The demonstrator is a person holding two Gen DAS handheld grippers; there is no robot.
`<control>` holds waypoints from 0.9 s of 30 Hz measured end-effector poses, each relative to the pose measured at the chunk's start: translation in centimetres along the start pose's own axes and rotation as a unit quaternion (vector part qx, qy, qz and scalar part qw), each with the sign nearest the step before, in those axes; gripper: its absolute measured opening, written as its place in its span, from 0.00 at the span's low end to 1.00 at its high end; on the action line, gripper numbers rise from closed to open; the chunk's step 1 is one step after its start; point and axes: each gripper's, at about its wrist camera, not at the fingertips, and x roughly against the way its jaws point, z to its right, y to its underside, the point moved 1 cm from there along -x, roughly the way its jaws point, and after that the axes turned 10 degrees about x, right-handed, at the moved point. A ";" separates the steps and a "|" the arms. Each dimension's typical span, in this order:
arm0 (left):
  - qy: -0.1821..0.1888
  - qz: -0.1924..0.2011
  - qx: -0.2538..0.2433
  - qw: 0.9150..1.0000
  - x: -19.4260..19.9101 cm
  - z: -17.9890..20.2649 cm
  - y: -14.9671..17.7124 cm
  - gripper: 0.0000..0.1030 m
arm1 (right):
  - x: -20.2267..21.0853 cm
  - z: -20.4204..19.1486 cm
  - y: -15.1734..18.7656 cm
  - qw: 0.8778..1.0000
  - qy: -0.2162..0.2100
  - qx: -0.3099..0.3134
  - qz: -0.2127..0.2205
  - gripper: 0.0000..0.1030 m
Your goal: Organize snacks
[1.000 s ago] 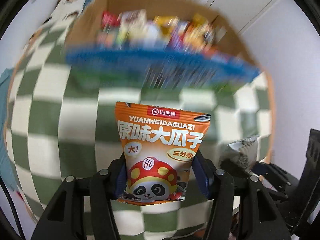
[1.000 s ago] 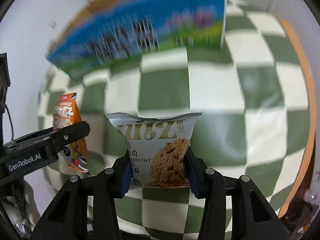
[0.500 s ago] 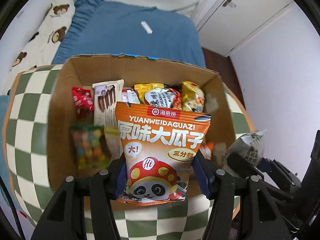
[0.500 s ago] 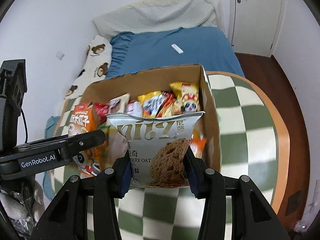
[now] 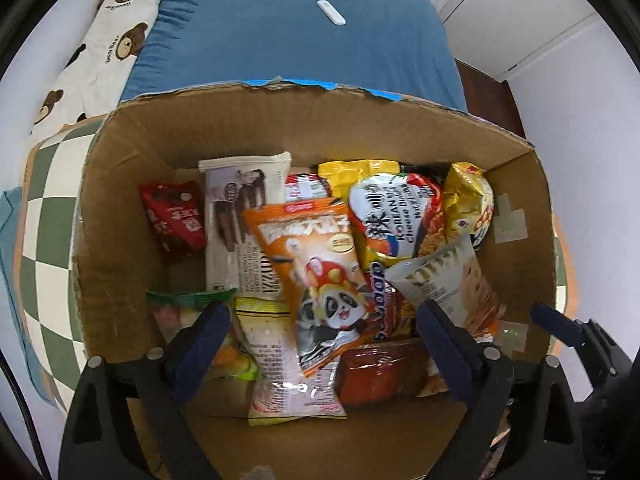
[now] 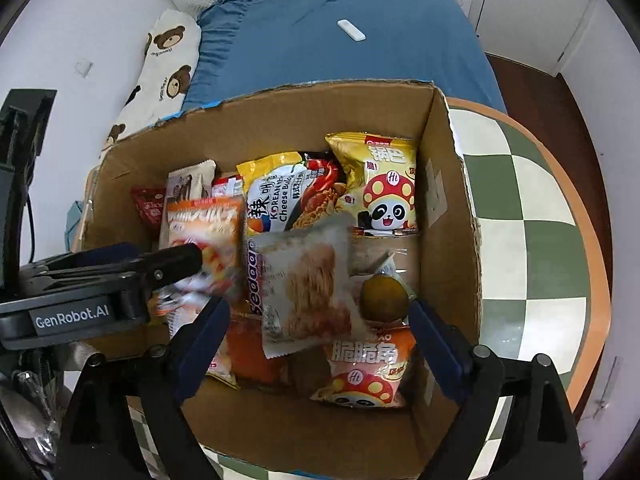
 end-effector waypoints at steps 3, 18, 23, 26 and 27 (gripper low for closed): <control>-0.010 0.007 0.000 1.000 0.2 -0.6 0.4 0.93 | -0.3 0.3 0.1 1.000 0.009 -0.002 -0.008 0.91; -0.041 0.059 0.006 0.997 3.7 -2.6 4.3 0.93 | 1.6 0.3 2.9 0.999 0.043 -0.011 0.007 0.93; -0.047 0.105 0.009 0.993 6.7 -3.2 6.3 0.93 | 4.1 -0.5 4.5 0.998 0.052 -0.002 0.035 0.96; -0.054 0.140 0.007 0.989 8.8 -3.4 8.0 0.93 | 5.9 -1.0 6.0 0.997 0.060 -0.001 0.058 0.96; -0.055 0.150 0.008 0.987 9.4 -3.5 8.6 0.93 | 6.6 -1.2 6.6 0.996 0.062 0.000 0.069 0.96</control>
